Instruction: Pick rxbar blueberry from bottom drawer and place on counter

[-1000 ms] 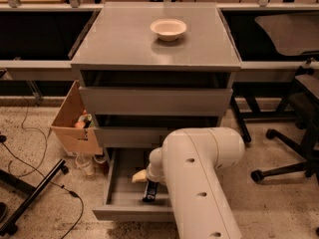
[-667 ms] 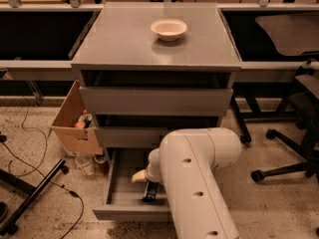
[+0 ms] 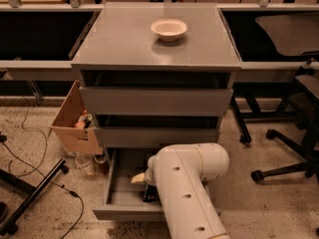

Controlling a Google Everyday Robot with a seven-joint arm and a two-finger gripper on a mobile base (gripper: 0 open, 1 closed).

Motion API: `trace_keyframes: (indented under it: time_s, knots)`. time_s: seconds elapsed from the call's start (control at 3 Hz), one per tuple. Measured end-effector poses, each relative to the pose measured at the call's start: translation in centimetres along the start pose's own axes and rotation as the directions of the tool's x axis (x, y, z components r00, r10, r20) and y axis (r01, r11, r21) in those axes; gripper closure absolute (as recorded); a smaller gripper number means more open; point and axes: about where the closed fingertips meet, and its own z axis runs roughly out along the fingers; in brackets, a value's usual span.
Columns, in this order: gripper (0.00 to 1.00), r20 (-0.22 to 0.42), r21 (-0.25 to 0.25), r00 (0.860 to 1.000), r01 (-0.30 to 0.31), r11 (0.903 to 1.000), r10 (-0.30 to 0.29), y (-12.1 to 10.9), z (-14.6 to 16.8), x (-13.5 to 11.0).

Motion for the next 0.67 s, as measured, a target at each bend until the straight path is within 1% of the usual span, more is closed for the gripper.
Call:
trace_keyframes:
  time_s: [0.33,0.67]
  knots:
    - [0.0,0.01,0.039,1.0,-0.01,0.9992,0.01,0.5,2.4,-0.3]
    - [0.0,0.015,0.127,1.0,-0.022,0.9916,0.021,0.9,4.4,-0.2]
